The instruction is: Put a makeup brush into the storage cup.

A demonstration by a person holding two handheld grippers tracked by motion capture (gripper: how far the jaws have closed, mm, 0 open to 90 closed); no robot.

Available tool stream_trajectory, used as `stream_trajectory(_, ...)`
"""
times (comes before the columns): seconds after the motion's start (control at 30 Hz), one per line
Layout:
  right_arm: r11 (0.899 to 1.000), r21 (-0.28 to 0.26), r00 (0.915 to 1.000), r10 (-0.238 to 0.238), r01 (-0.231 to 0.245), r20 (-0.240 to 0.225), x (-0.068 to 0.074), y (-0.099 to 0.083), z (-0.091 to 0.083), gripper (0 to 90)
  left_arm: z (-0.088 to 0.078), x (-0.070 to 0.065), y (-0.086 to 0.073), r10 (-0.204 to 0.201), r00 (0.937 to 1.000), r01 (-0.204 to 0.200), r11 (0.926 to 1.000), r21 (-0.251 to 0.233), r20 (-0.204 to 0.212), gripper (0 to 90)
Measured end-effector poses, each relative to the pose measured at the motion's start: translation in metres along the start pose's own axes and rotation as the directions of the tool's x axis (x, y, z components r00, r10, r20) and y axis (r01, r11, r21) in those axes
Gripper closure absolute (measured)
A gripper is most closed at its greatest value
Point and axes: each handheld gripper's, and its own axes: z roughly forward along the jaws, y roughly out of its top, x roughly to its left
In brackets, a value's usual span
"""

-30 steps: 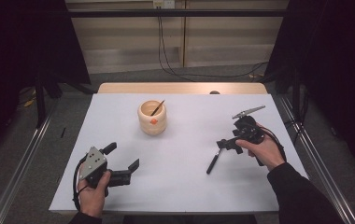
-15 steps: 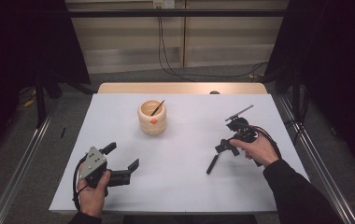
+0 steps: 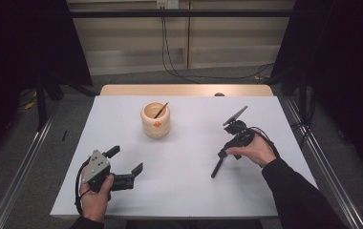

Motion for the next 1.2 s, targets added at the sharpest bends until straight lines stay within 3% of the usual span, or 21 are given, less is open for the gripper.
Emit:
stream_trajectory(0.13, 0.999, 0.043, 0.9988, -0.018, 0.016, 0.047, 0.005, 0.001, 0.007, 28.9, 0.0, 0.001, 0.0, -0.006, 1.0, 0.006, 1.0, -0.001, 0.0, 1.2)
stream_trajectory(0.27, 0.999, 0.036, 0.9994, 0.01, -0.011, 0.032, 0.004, 0.003, 0.008, 41.7, 0.0, 0.002, 0.0, -0.006, 0.9999, 0.006, 1.0, 0.005, -0.012, 0.9)
stream_trajectory(0.47, 0.998, 0.045, 0.9986, 0.03, -0.032, 0.042, 0.003, 0.005, 0.01, 46.5, -0.001, 0.001, 0.0, -0.006, 0.9999, 0.006, 1.0, 0.005, -0.014, 1.0)
stream_trajectory(0.5, 0.997, 0.053, 0.9974, 0.057, -0.059, 0.045, 0.004, 0.006, 0.01, 47.7, -0.001, 0.001, 0.0, -0.006, 0.9999, 0.006, 1.0, 0.004, -0.015, 1.0)
stream_trajectory(0.63, 0.995, 0.056, 0.9948, 0.082, -0.085, 0.06, 0.003, 0.007, 0.011, 49.8, -0.001, 0.001, 0.0, -0.012, 0.9999, 0.012, 0.9999, -0.003, -0.004, 1.0)
stream_trajectory(1.2, 0.989, 0.018, 0.9894, 0.144, -0.144, 0.016, 0.001, 0.011, 0.013, 48.8, -0.001, 0.001, -0.001, -0.001, 0.9998, 0.001, 1.0, 0.002, -0.019, 1.0)
